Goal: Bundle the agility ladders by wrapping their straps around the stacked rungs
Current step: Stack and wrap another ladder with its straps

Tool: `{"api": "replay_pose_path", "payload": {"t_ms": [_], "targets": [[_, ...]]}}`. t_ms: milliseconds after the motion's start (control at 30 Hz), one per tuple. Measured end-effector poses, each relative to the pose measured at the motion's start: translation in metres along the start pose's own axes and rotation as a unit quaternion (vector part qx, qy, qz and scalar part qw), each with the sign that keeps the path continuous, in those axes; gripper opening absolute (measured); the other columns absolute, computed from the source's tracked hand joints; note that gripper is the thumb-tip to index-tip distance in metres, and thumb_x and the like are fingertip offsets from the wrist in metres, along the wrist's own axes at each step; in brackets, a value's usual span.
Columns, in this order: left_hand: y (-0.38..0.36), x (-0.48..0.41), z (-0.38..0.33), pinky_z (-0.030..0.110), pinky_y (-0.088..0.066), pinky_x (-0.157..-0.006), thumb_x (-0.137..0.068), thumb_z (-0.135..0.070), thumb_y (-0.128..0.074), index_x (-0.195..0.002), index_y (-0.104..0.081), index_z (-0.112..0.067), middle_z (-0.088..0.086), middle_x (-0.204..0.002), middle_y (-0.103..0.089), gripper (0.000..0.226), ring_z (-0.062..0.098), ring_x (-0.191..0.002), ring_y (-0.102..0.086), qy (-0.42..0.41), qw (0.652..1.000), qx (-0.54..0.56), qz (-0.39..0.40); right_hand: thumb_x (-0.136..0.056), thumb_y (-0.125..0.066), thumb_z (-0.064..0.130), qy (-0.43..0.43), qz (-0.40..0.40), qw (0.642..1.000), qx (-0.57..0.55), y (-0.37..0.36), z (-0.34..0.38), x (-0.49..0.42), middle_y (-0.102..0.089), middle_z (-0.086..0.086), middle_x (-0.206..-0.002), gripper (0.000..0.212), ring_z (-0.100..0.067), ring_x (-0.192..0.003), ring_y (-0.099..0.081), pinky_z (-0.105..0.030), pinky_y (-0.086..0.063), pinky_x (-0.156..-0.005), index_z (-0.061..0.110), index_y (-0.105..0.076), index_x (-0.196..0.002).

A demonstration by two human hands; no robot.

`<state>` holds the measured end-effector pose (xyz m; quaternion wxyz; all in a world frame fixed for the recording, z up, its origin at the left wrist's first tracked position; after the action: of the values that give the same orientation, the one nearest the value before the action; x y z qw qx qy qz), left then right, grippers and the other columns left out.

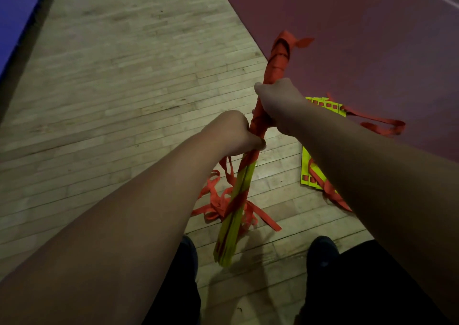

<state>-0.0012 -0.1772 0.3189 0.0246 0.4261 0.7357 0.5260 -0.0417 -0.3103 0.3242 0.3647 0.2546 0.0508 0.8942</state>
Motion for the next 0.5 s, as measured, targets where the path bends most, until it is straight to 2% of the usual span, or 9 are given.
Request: {"api": "replay_pose_path", "payload": {"t_ms": [67, 133, 167, 267, 367, 433, 500], "targets": [[0.007, 0.003, 0.003, 0.033, -0.055, -0.065, -0.085, -0.052, -0.085, -0.083, -0.082, -0.019, -0.005, -0.081, -0.079, 0.034, 0.014, -0.073, -0.072, -0.016, 0.997, 0.067, 0.028, -0.102, -0.067, 0.045, 0.036, 0.045, 0.998, -0.015, 0.005, 0.004, 0.004, -0.072, -0.014, -0.114, 0.043, -0.030, -0.099, -0.077, -0.049, -0.066, -0.085, 0.013, -0.055, -0.128], [0.013, 0.009, 0.003, 0.032, -0.052, -0.065, -0.083, -0.054, -0.085, -0.087, -0.084, -0.019, -0.005, -0.078, -0.076, 0.035, 0.013, -0.069, -0.065, -0.039, 0.989, 0.130, 0.062, -0.101, -0.071, 0.043, 0.052, 0.115, 0.986, -0.105, 0.009, 0.007, 0.012, -0.073, -0.013, -0.121, 0.034, -0.033, -0.109, -0.077, -0.050, -0.065, -0.093, 0.016, -0.060, -0.118], [0.014, 0.011, 0.001, 0.033, -0.051, -0.065, -0.084, -0.054, -0.085, -0.091, -0.084, -0.019, -0.005, -0.077, -0.075, 0.035, 0.012, -0.069, -0.062, -0.051, 0.983, 0.160, 0.079, -0.100, -0.073, 0.042, 0.050, 0.150, 0.974, -0.160, 0.010, 0.008, 0.015, -0.076, -0.012, -0.122, 0.034, -0.032, -0.112, -0.076, -0.049, -0.064, -0.096, 0.016, -0.061, -0.119], [0.018, 0.019, -0.009, 0.031, -0.049, -0.066, -0.090, -0.051, -0.082, -0.101, -0.083, -0.011, -0.003, -0.078, -0.072, 0.042, 0.012, -0.067, -0.060, -0.079, 0.967, 0.222, 0.101, -0.098, -0.074, 0.037, 0.032, 0.216, 0.928, -0.302, 0.007, 0.013, 0.021, -0.079, -0.008, -0.110, 0.042, -0.027, -0.098, -0.078, -0.044, -0.065, -0.090, 0.008, -0.060, -0.125], [0.019, 0.024, -0.020, 0.029, -0.052, -0.063, -0.094, -0.056, -0.077, -0.094, -0.082, -0.008, 0.003, -0.078, -0.075, 0.048, 0.014, -0.065, -0.062, -0.092, 0.967, 0.213, 0.107, -0.099, -0.075, 0.029, 0.003, 0.206, 0.911, -0.356, 0.005, 0.012, 0.018, -0.070, -0.004, -0.087, 0.031, -0.019, -0.076, -0.073, -0.036, -0.064, -0.073, 0.011, -0.059, -0.119], [0.020, 0.025, -0.023, 0.024, -0.054, -0.059, -0.098, -0.056, -0.073, -0.084, -0.081, -0.016, 0.000, -0.072, -0.075, 0.044, 0.009, -0.060, -0.064, -0.095, 0.976, 0.165, 0.106, -0.097, -0.079, 0.025, -0.016, 0.161, 0.931, -0.327, 0.010, 0.005, 0.014, -0.066, -0.004, -0.082, 0.030, -0.017, -0.070, -0.073, -0.033, -0.062, -0.064, 0.010, -0.062, -0.117], [0.017, 0.023, -0.022, 0.022, -0.053, -0.056, -0.101, -0.056, -0.069, -0.083, -0.078, -0.018, -0.004, -0.067, -0.074, 0.044, 0.005, -0.056, -0.066, -0.093, 0.986, 0.094, 0.099, -0.092, -0.083, 0.020, -0.021, 0.104, 0.953, -0.285, 0.017, -0.005, 0.006, -0.067, -0.007, -0.083, 0.038, -0.019, -0.067, -0.073, -0.033, -0.062, -0.063, 0.007, -0.063, -0.122]]}}
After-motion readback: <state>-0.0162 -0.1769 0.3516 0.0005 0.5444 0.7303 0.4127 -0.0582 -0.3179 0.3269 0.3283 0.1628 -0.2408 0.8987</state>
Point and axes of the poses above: each hand's wrist, its own x-axis away from the middle knuckle, its own y-axis out of the back of the hand, z = x × y, the point moved 6 cm from there along -x, towards the middle knuckle
